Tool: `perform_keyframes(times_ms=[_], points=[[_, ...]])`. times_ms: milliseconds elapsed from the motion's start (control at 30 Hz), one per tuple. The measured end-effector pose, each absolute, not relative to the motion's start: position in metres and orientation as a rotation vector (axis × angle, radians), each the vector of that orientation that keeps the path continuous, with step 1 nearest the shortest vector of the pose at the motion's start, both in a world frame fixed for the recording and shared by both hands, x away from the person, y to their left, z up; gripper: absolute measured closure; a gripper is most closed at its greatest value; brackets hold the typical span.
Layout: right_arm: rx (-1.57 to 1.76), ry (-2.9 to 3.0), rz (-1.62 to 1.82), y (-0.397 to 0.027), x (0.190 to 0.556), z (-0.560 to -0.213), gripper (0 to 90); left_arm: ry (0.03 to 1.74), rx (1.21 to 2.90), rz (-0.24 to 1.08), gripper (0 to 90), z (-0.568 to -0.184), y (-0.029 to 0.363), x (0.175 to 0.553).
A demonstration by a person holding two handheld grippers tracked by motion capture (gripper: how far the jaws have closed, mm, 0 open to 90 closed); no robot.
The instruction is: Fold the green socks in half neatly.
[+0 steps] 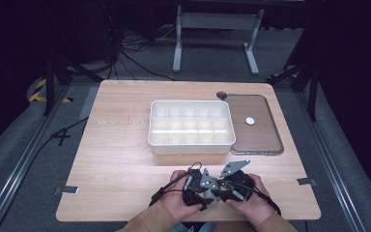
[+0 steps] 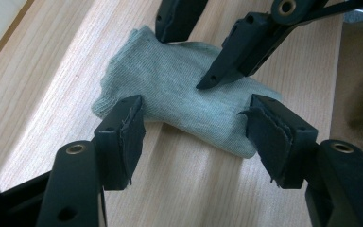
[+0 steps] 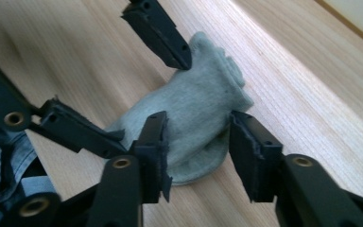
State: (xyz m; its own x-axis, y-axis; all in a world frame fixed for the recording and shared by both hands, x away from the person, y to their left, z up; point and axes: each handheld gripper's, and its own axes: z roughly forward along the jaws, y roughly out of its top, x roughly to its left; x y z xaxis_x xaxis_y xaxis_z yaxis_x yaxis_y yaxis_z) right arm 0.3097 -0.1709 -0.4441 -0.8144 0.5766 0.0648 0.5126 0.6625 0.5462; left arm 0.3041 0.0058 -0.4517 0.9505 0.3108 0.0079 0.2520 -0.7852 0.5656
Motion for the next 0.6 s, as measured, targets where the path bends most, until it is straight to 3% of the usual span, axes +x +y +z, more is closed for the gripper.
perform_keyframes(times_ms=[100, 400, 600], points=[[0.967, 2.778, 0.856, -0.173, 0.314, -0.447, 51.8, 0.399, 2.517, 0.133, 37.7, -0.452, 0.006, 0.303], [1.092, 2.879, 0.914, -0.179, 0.33, -0.453, 51.3, 0.408, 2.503, 0.126, 37.9, -0.453, 0.007, 0.303], [1.131, 2.96, 0.995, -0.183, 0.339, -0.457, 65.0, 0.403, 2.506, 0.124, 37.8, -0.453, 0.008, 0.302]])
